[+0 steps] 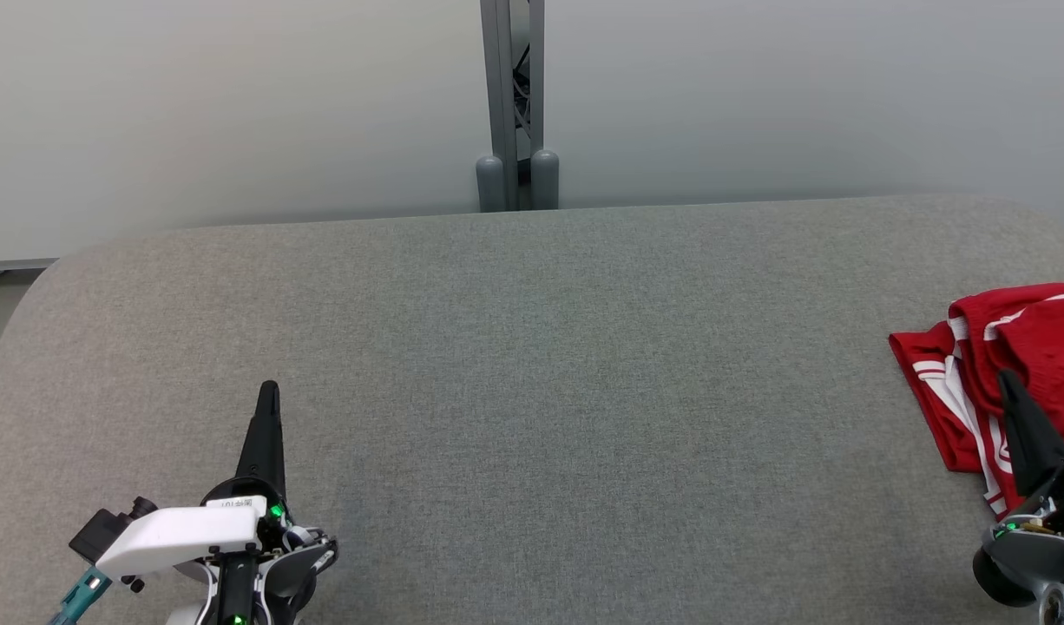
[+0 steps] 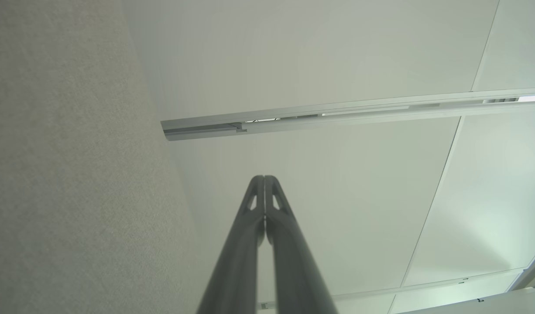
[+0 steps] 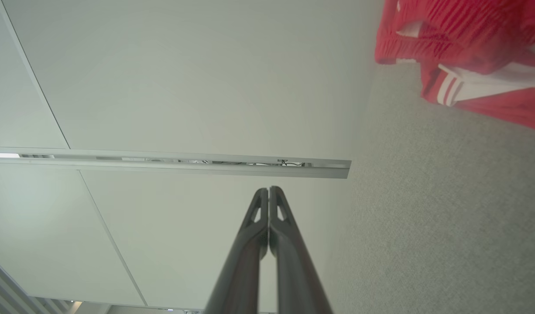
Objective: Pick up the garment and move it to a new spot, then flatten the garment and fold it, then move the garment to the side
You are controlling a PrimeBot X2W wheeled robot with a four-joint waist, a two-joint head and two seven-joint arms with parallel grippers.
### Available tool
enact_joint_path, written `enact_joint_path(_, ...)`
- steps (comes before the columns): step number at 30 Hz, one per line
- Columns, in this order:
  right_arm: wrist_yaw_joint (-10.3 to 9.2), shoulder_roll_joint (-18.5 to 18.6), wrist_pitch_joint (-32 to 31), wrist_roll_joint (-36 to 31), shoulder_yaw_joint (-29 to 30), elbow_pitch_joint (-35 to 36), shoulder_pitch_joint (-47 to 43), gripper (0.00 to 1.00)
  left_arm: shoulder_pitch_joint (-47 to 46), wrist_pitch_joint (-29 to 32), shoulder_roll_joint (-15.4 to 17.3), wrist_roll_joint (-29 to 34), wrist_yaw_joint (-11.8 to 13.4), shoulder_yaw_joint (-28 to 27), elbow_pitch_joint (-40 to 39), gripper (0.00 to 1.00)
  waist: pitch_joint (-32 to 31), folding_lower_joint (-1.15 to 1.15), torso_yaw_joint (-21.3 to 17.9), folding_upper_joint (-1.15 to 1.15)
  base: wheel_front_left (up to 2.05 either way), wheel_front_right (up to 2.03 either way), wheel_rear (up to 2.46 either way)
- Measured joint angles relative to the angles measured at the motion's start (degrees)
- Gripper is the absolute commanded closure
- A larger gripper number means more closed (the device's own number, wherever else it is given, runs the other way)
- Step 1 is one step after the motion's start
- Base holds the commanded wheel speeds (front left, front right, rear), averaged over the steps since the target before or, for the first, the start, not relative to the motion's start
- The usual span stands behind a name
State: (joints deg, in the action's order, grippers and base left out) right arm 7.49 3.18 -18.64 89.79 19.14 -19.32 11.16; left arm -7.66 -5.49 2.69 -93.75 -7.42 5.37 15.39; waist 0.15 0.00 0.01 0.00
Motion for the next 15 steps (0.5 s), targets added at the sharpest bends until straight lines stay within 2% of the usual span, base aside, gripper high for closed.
enact_joint_path(15,0.0,0.0,0.0,-0.1,0.0,0.0,0.0,1.0,0.0,0.0,0.0,0.0,0.0,0.0,0.0,1.0,0.0,0.0,0.0,0.0,0.0,0.0,0.0)
